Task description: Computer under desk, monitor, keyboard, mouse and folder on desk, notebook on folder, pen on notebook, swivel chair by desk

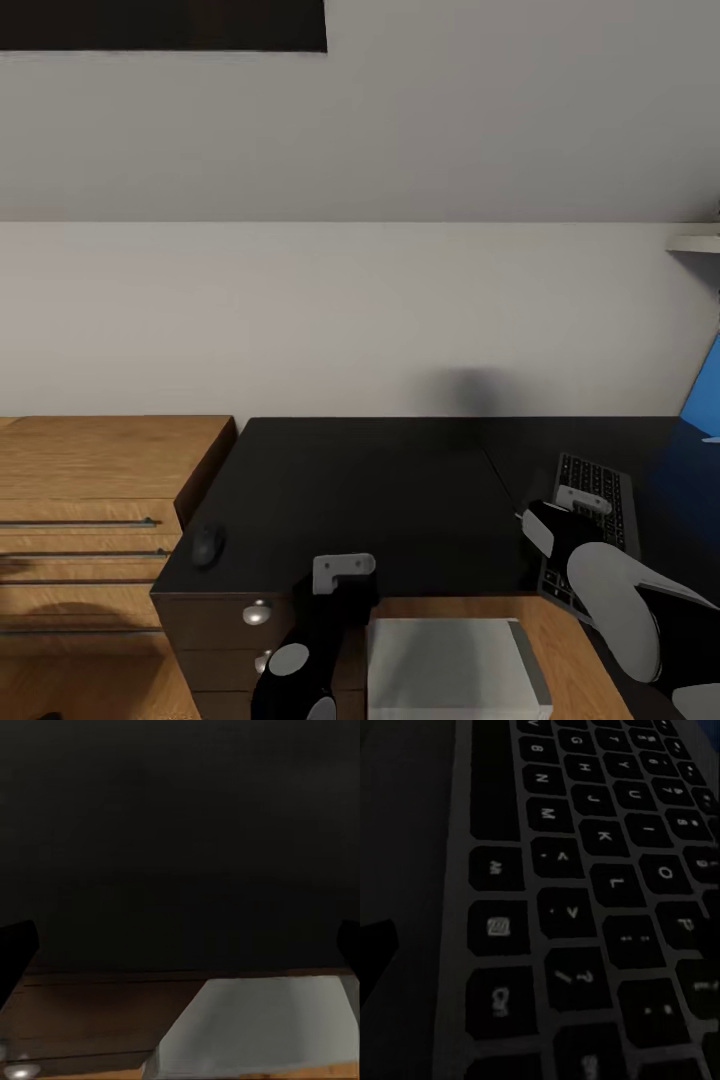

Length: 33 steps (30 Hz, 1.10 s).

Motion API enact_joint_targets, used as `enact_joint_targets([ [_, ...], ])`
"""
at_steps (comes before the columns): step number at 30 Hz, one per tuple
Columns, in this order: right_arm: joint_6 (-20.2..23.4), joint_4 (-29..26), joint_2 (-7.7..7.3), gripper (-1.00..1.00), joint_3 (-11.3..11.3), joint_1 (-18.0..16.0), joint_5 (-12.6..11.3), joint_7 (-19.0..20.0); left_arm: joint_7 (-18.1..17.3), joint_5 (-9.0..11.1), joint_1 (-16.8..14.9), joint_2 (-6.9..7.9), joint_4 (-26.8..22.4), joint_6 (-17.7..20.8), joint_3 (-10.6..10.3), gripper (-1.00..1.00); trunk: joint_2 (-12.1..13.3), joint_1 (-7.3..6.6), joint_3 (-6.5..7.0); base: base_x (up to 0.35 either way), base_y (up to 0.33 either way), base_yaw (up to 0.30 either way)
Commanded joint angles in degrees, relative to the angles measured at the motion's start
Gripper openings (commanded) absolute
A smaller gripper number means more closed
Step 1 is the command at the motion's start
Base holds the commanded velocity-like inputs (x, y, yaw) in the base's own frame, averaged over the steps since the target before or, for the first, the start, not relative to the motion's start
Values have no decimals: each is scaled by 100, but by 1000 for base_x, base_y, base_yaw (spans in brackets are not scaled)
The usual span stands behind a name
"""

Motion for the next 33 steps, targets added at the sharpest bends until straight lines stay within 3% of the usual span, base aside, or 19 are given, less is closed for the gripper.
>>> enact_joint_targets([
  [1,36,-11,0,100,24,-2,-37,-22,54,58,-6,0,-6,10,-3,100,-4,-2,-6,-197,145,0],
  [22,36,-11,-4,100,25,-2,-36,-22,47,58,-7,0,-6,10,-30,100,-4,-2,-6,-72,136,0],
  [33,36,-13,-14,100,23,-2,-36,-22,47,58,-8,0,-6,10,-46,100,-4,-2,-6,-8,35,0],
])
